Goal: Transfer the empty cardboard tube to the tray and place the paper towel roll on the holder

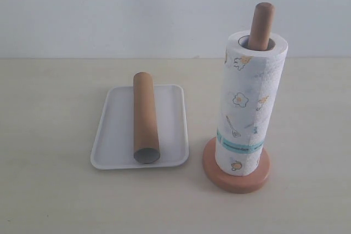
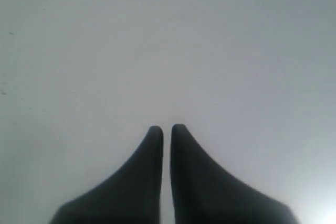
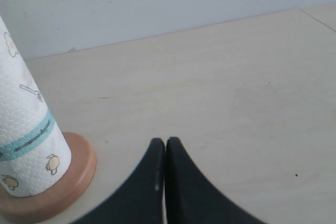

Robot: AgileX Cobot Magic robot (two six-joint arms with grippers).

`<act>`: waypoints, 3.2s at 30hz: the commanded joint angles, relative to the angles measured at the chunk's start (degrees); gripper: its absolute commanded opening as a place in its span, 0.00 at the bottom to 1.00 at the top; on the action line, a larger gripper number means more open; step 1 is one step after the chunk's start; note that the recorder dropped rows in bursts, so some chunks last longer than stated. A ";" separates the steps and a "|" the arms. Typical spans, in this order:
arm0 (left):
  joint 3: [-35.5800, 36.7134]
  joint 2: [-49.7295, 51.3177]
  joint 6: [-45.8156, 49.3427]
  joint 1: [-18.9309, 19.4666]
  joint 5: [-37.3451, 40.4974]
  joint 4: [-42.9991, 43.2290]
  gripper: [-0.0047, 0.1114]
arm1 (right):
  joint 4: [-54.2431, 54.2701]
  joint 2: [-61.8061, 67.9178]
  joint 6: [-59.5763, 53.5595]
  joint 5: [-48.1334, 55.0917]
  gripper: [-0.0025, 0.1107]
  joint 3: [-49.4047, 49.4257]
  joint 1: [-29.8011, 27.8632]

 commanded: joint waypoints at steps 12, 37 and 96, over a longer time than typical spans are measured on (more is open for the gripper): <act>7.66 -2.63 38.09 0.18 14.72 -5.10 0.08 | -0.25 -0.28 0.14 -0.67 0.02 -0.04 -0.20; 7.66 -2.63 52.92 4.00 41.29 -5.07 0.08 | -0.25 -0.28 0.14 -0.13 0.02 -0.04 -0.20; 7.66 -2.63 52.92 4.00 41.11 -5.07 0.08 | -0.25 -0.28 0.17 0.02 0.02 -0.04 -0.20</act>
